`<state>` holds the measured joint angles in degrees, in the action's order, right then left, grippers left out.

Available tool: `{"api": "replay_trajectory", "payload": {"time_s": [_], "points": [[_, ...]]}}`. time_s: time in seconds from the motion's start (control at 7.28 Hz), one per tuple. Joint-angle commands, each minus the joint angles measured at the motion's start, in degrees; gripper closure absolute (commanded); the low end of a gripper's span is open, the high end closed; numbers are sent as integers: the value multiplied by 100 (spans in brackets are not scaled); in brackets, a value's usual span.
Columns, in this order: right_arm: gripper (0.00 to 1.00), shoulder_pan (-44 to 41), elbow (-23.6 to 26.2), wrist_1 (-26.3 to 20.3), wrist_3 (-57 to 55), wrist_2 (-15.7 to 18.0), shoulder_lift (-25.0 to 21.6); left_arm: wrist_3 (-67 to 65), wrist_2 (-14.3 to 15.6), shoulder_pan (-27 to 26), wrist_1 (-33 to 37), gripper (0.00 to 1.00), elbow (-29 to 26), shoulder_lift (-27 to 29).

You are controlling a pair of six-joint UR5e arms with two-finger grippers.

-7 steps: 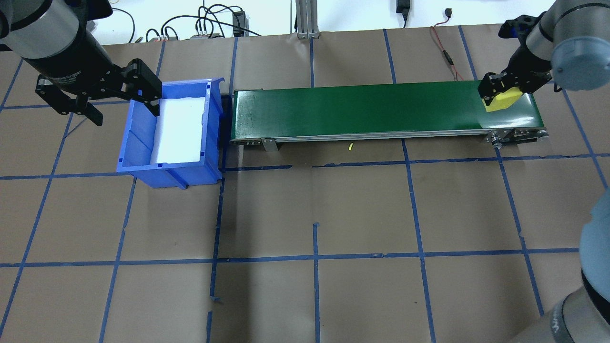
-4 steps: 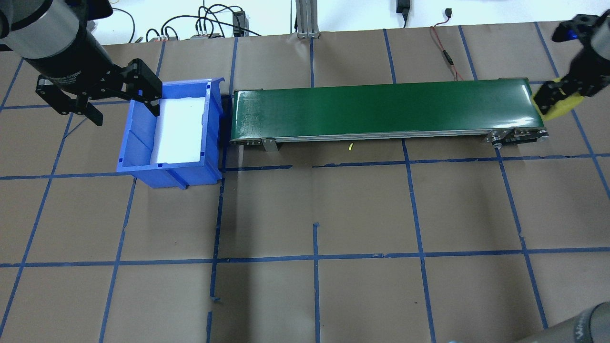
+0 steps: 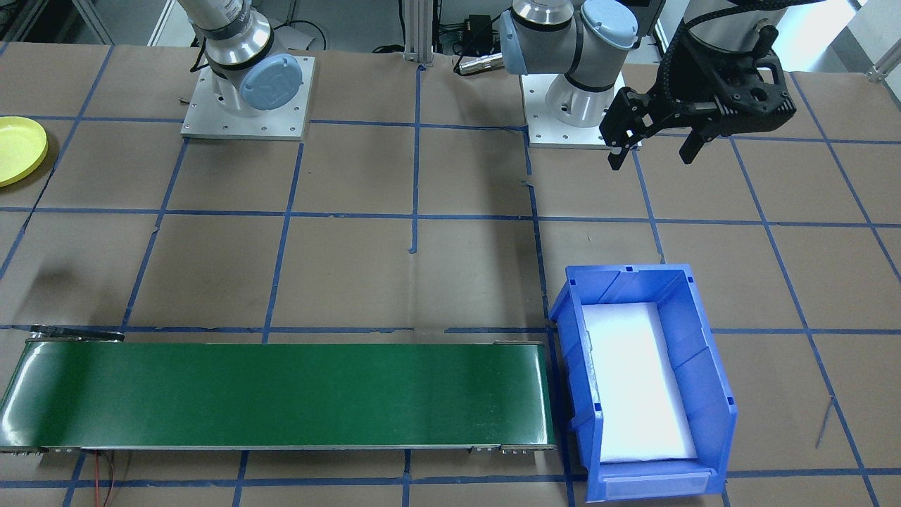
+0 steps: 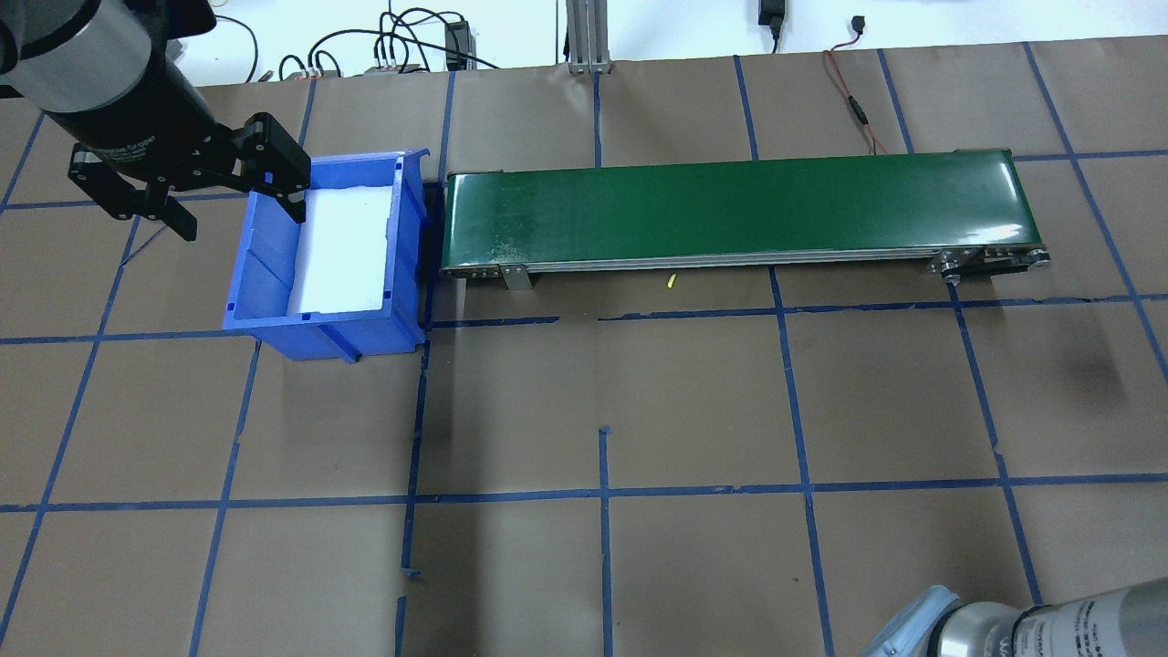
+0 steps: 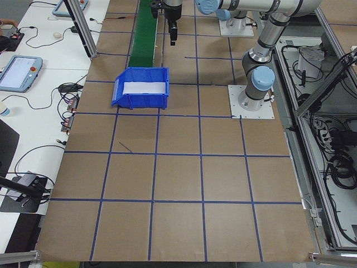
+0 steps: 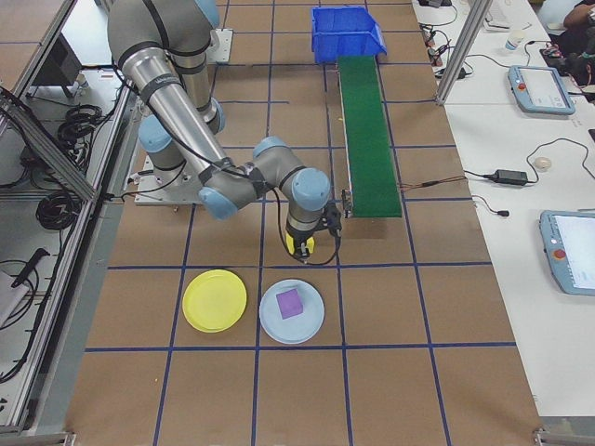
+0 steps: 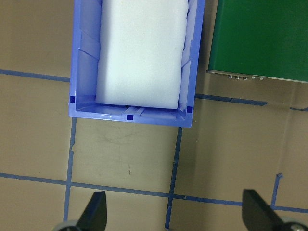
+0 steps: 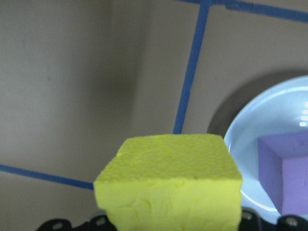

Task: Move block left to right into plate

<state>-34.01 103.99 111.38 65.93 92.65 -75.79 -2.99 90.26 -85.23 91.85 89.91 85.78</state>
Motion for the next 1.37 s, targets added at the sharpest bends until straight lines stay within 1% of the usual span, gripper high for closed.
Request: {"api": "replay_trajectory", "payload": {"time_s": [0.0,0.14,0.27,0.55,0.69,0.82,0.96,1.1,1.24], "points": [[86,841,506,461,785,16,-15,0,0,-2,0,0,0,0],[87,1148,700,534,1042,43,-15,0,-9,7,0,0,0,0],[87,1473,815,534,1123,173,-15,0,0,7,0,0,0,0],[87,1992,842,534,1299,463,3,0,0,-2,0,0,0,0],[87,2186,842,543,1404,534,38,0,-9,7,0,0,0,0],[78,2284,851,621,1422,535,73,0,-9,-2,0,0,0,0],[6,2285,842,657,1484,352,91,0,-9,7,0,0,0,0],[0,2285,851,657,1484,307,108,0,-9,7,0,0,0,0],[0,2285,851,649,1484,315,152,0,-9,7,0,0,0,0]]}}
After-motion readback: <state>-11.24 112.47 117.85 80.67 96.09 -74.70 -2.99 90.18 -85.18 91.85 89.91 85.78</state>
